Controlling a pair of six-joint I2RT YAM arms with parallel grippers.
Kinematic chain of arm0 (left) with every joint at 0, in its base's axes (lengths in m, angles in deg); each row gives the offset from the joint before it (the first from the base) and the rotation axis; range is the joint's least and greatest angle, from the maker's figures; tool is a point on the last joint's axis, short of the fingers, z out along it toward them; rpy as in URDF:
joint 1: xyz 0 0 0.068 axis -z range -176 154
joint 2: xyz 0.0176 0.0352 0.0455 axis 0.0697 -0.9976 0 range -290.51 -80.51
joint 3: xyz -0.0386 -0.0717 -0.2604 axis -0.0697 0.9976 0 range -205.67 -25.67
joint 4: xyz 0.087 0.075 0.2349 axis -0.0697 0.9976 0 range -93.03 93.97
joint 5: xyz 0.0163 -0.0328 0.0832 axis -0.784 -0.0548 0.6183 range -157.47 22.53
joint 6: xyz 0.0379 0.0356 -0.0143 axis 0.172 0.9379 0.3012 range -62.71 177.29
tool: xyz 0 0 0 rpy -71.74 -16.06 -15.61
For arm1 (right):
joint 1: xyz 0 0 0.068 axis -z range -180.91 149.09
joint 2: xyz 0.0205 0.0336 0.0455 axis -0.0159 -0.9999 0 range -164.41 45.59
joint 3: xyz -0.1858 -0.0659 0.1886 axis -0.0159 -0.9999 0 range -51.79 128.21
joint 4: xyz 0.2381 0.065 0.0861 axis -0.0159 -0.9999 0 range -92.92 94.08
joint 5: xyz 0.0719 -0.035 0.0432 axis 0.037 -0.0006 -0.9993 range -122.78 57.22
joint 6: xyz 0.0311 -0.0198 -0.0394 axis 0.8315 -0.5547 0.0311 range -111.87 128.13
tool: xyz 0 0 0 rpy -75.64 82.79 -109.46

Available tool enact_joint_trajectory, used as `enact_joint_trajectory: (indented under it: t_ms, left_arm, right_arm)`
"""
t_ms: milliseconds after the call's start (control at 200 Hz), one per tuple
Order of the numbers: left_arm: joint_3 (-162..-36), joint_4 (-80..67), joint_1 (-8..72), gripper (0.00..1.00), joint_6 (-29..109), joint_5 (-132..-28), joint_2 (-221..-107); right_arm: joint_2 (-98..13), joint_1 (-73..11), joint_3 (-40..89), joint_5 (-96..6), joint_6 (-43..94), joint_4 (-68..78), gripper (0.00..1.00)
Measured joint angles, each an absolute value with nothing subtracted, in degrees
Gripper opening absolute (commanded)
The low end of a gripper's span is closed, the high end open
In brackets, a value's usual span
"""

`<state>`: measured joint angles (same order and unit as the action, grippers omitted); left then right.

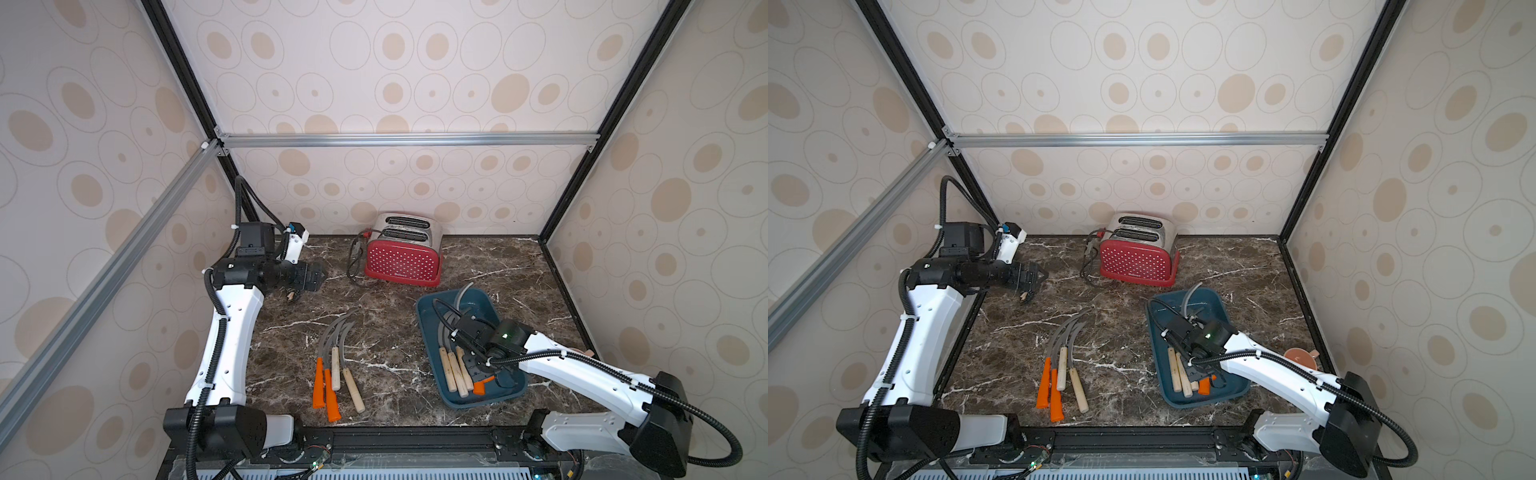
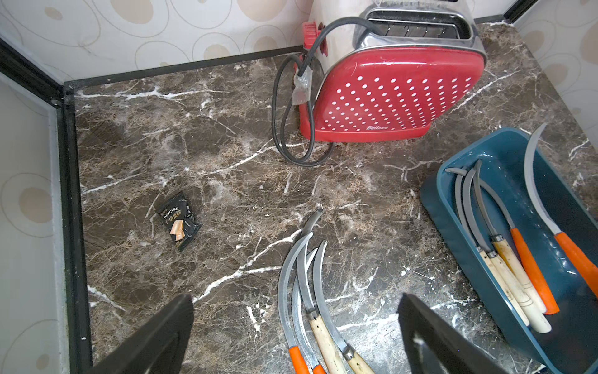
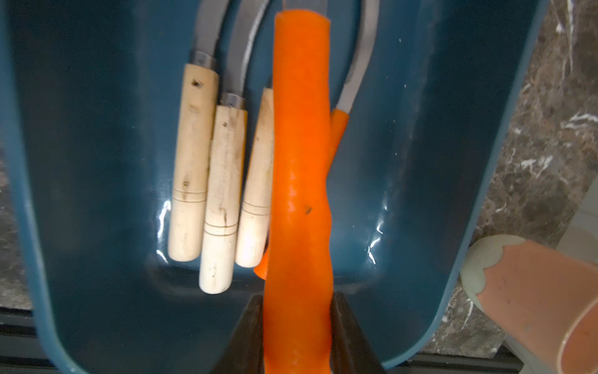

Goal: Put small sickles into storage boxes
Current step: Place the sickle in the storage box.

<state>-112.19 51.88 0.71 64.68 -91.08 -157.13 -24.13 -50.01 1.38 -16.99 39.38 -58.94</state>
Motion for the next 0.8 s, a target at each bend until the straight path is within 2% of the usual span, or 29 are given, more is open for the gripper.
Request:
enact_joint_trajectory:
  t_ms: [801]
  left_arm:
    - [-110.53,51.77,0.71,0.99,65.10,-91.91,-157.11]
  right_arm:
    - [-30.60,-48.46,-1.70,-22.76,45.17,-56.23,0.09]
